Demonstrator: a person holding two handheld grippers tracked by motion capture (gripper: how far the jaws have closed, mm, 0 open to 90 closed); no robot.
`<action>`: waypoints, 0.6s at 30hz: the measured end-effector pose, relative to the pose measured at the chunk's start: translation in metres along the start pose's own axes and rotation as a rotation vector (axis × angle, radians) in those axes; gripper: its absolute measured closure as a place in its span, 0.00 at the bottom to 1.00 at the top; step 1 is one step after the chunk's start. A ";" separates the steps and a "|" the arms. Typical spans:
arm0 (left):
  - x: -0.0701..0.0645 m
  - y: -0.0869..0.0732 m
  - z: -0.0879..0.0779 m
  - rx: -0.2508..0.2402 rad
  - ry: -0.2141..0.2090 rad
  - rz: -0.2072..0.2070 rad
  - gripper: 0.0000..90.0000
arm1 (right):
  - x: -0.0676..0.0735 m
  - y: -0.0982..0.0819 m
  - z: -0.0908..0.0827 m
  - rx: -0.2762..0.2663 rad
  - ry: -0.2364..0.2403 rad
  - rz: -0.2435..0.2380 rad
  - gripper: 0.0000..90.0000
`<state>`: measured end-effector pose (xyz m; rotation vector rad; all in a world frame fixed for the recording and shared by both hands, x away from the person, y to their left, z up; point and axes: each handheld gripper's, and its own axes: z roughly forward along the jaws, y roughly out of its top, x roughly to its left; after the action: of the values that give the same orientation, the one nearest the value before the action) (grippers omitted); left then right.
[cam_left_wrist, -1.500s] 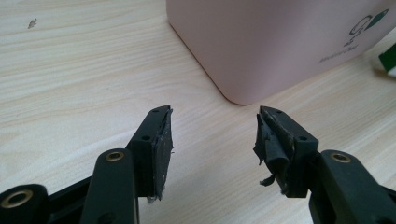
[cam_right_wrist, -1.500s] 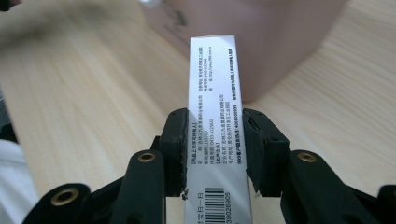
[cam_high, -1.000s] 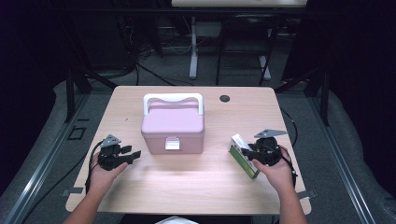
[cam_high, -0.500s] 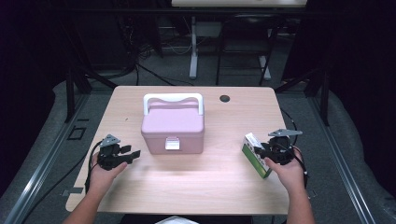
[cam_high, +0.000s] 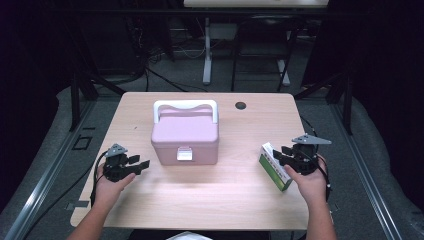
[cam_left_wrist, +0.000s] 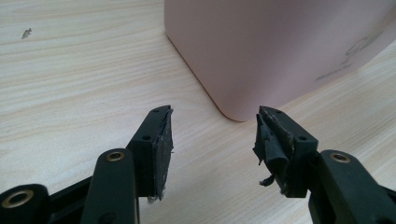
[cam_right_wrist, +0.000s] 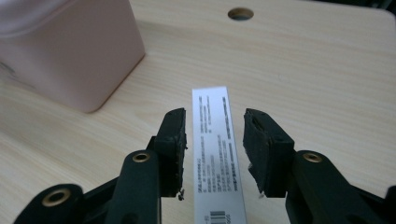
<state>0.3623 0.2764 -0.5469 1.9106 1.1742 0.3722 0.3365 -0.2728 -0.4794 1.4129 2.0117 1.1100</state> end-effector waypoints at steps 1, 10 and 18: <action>0.000 0.000 0.000 -0.003 0.002 -0.003 0.51 | 0.003 0.002 -0.001 -0.014 0.000 -0.003 0.66; -0.007 0.006 -0.003 0.005 -0.003 0.024 0.51 | 0.051 0.007 0.014 -0.048 0.098 -0.064 0.65; -0.008 0.011 -0.005 -0.011 -0.009 0.010 0.50 | 0.086 -0.005 0.047 0.001 0.130 -0.115 0.65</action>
<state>0.3618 0.2698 -0.5338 1.9076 1.1549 0.3745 0.3354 -0.1779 -0.5026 1.2362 2.1545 1.1778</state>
